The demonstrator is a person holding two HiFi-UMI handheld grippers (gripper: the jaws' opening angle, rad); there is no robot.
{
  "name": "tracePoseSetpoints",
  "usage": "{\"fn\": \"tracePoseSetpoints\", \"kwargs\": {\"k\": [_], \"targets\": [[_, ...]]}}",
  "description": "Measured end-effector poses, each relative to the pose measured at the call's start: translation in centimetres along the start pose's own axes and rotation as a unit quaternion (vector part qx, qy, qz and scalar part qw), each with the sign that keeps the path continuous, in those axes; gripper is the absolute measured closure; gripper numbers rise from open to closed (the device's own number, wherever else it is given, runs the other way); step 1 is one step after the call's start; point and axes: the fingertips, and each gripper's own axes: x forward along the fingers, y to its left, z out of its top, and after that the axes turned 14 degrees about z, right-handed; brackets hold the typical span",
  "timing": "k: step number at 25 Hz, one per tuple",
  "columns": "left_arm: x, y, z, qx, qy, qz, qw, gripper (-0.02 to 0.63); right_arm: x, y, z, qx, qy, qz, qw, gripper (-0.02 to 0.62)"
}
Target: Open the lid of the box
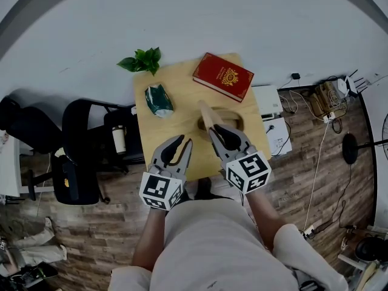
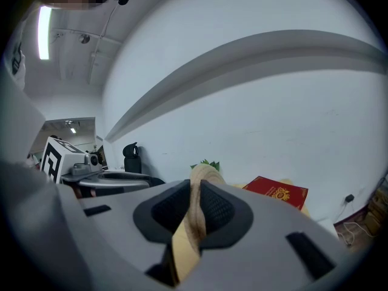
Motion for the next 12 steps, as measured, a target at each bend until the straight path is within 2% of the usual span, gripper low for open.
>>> {"fn": "tracePoseSetpoints", "kwargs": {"k": [12], "targets": [[-0.18, 0.3, 0.14, -0.005, -0.002, 0.004, 1.0, 0.555, -0.2, 0.01, -0.53, 0.016, -0.001, 0.001, 1.0, 0.543]]}}
